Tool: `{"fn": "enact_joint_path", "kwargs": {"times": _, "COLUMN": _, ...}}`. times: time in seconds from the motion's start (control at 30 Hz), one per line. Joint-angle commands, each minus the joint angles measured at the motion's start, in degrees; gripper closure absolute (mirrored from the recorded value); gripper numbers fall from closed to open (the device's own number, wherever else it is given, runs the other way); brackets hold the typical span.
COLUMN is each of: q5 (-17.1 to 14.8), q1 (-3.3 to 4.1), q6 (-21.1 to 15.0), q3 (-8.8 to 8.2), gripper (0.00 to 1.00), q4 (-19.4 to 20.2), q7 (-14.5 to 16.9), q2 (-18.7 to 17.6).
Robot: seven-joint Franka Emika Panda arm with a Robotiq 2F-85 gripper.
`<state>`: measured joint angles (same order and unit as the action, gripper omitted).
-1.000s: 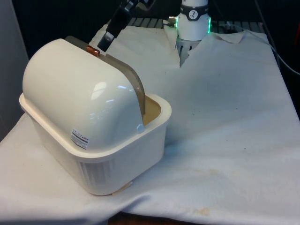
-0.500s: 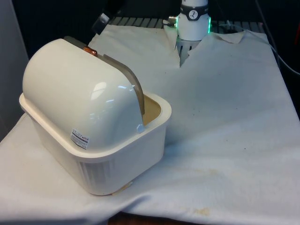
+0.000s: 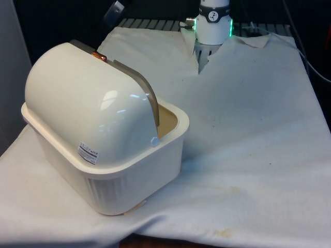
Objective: Open the lid, then close it.
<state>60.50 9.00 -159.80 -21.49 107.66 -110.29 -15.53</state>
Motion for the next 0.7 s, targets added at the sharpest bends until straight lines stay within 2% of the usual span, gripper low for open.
{"fn": "enact_joint_path", "kwargs": {"times": 0.0, "q5": -1.32, "q1": -0.4, "q6": -0.86, "q3": 0.57, "gripper": 1.0, "q4": 0.92, "q7": 1.55, "q2": 0.29}}
{"fn": "enact_joint_path", "kwargs": {"times": 0.13, "q5": -2.01, "q1": -0.4, "q6": -0.92, "q3": 0.8, "gripper": 1.0, "q4": 0.97, "q7": 4.01, "q2": 0.4}}
{"fn": "enact_joint_path", "kwargs": {"times": 0.17, "q5": -0.74, "q1": 0.0, "q6": -0.11, "q3": 0.23, "gripper": 1.0, "q4": 0.0, "q7": 2.52, "q2": 0.0}}
{"fn": "enact_joint_path", "kwargs": {"times": 0.2, "q5": -2.06, "q1": -0.4, "q6": -0.92, "q3": 0.86, "gripper": 1.0, "q4": 1.03, "q7": 4.41, "q2": 0.34}}
{"fn": "enact_joint_path", "kwargs": {"times": 0.4, "q5": -2.29, "q1": -0.46, "q6": -0.92, "q3": 1.26, "gripper": 1.0, "q4": 1.26, "q7": 6.88, "q2": 0.34}}
{"fn": "enact_joint_path", "kwargs": {"times": 0.43, "q5": -0.8, "q1": 0.0, "q6": -0.11, "q3": 0.57, "gripper": 1.0, "q4": 0.17, "q7": 5.27, "q2": 0.0}}
{"fn": "enact_joint_path", "kwargs": {"times": 0.47, "q5": -2.46, "q1": -0.46, "q6": -0.92, "q3": 1.38, "gripper": 1.0, "q4": 1.32, "q7": 7.73, "q2": 0.34}}
{"fn": "enact_joint_path", "kwargs": {"times": 0.67, "q5": -4.07, "q1": -0.46, "q6": -0.92, "q3": 1.66, "gripper": 1.0, "q4": 1.6, "q7": 11.4, "q2": 0.34}}
